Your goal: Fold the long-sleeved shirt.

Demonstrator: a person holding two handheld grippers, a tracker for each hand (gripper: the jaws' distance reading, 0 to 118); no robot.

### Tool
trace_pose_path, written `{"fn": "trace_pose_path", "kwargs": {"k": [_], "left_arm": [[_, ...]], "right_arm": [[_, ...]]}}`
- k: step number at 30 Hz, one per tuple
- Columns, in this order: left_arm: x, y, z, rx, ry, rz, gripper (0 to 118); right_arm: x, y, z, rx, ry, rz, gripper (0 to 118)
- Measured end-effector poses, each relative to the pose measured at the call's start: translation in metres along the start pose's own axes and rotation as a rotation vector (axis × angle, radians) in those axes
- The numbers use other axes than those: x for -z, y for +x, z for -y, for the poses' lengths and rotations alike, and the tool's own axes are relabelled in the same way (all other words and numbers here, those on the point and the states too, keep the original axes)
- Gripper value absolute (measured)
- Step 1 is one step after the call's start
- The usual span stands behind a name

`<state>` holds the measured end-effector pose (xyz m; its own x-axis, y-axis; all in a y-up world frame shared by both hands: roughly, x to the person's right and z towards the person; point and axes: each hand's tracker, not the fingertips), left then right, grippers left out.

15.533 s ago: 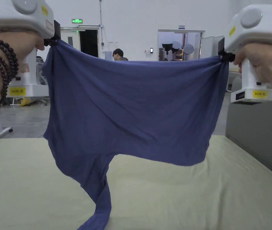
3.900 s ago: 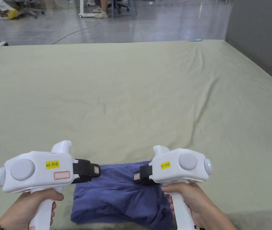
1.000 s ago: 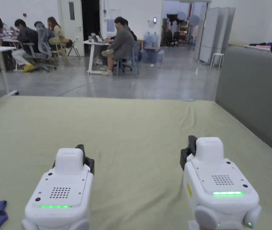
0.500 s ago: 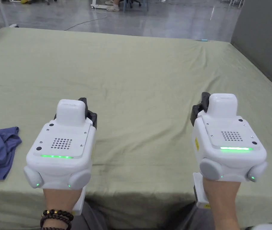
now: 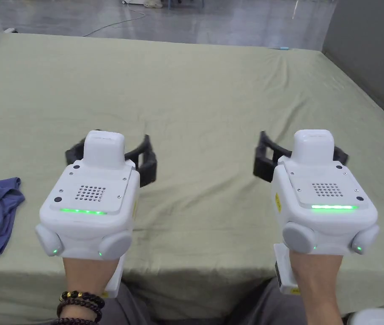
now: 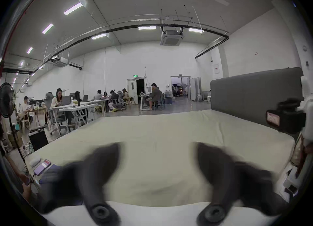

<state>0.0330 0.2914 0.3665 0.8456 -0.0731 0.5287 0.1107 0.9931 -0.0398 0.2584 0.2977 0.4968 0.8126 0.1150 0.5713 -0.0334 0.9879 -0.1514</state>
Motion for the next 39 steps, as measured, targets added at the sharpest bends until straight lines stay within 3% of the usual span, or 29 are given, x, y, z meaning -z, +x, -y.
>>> {"fn": "trace_pose_path", "kwargs": {"k": [1,2,3,7,10,12,16,21,31,39], "left_arm": [[0.002,0.000,0.001,-0.001,-0.004,-0.004,113],[0.002,-0.002,0.004,0.014,0.097,-0.013,118],[0.006,-0.003,0.009,-0.004,0.094,-0.006,118],[0.011,-0.002,0.022,0.060,0.106,-0.020,118],[0.009,-0.002,0.025,0.064,0.069,-0.025,118],[0.009,-0.005,0.027,0.041,0.064,-0.023,118],[0.005,-0.012,0.026,-0.030,0.083,-0.020,118],[-0.001,-0.013,0.017,-0.030,0.069,-0.029,118],[-0.004,-0.019,0.010,-0.056,0.065,-0.027,118],[-0.004,-0.019,0.012,-0.050,0.051,-0.029,118]], "right_arm": [[0.002,-0.002,0.001,-0.010,-0.005,0.012,118],[-0.007,0.000,0.005,-0.036,0.104,-0.006,117],[-0.010,0.001,0.009,0.009,0.068,0.000,118],[-0.011,0.006,0.018,0.079,0.182,-0.043,118],[-0.003,-0.003,0.008,-0.006,0.080,-0.026,118],[0.000,-0.005,0.008,-0.034,0.103,-0.072,118],[-0.006,-0.010,0.010,-0.062,0.149,-0.048,118],[-0.002,-0.007,0.008,-0.026,0.131,-0.041,118],[-0.002,-0.007,0.009,-0.052,0.091,-0.026,118],[-0.001,0.000,0.007,-0.024,0.094,-0.009,118]]}}
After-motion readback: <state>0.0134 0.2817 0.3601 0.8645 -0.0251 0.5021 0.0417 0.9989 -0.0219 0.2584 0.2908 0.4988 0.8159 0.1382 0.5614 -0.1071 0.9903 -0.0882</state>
